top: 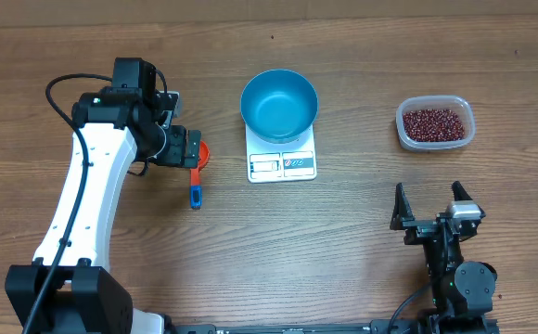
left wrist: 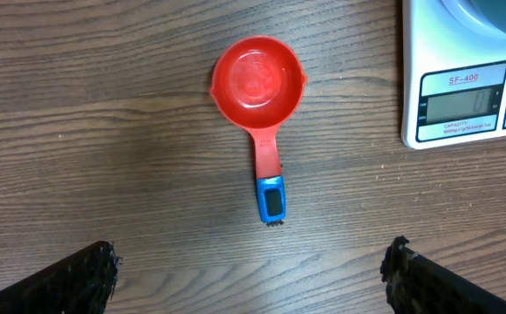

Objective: Scoop item into bowl and weigh 150g on scale
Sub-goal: 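Move the left gripper forward over the red scoop's cup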

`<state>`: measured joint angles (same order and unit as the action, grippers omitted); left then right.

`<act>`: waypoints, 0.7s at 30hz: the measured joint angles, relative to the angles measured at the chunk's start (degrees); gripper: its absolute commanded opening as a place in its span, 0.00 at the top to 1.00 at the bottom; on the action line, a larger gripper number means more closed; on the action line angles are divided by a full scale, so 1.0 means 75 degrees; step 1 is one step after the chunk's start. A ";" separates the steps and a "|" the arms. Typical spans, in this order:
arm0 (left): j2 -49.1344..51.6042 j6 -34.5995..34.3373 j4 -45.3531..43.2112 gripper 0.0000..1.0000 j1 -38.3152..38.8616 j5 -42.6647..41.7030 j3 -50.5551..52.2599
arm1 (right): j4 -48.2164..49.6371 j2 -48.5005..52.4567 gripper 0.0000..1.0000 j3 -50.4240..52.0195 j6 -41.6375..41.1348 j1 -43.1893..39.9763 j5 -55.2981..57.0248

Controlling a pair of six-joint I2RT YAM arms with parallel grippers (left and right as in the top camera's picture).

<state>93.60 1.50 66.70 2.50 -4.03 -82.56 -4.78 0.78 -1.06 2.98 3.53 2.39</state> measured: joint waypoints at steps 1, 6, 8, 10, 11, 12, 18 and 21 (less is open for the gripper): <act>0.0003 0.0000 0.0000 0.01 0.0000 -0.0006 0.0000 | 0.0000 0.0000 0.00 0.0000 0.0000 0.0000 -0.0003; 0.0009 0.0000 -0.0003 0.00 0.0000 -0.0009 0.0000 | 0.0003 0.0000 0.00 0.0000 0.0000 0.0000 -0.0003; 0.0009 0.0000 -0.0015 0.00 0.0000 -0.0009 0.0000 | -0.0003 0.0000 0.00 0.0000 0.0003 0.0000 -0.0006; 0.0009 0.0000 -0.0047 0.01 0.0000 -0.0009 0.0000 | 0.0000 0.0000 0.00 0.0000 0.0000 0.0000 0.0000; 0.0009 0.0000 -0.0064 0.00 0.0000 -0.0009 0.0000 | -0.0003 0.0000 0.00 0.0000 0.0003 0.0000 -0.0003; 0.0009 0.0000 -0.0073 0.00 0.0000 -0.0009 0.0000 | 0.0000 0.0000 0.00 0.0000 0.0000 0.0000 -0.0003; 0.0082 0.0035 -0.0093 0.00 0.0000 -0.0006 0.0000 | 0.0000 0.0000 0.00 0.0000 0.0000 0.0000 0.0000; 0.0268 0.0058 -0.0137 0.00 0.0000 -0.0006 0.0000 | 0.0000 0.0000 0.00 0.0000 0.0000 0.0000 0.0000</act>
<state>95.61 1.93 65.67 2.50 -4.08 -82.56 -4.78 0.78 -1.06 2.98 3.53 2.39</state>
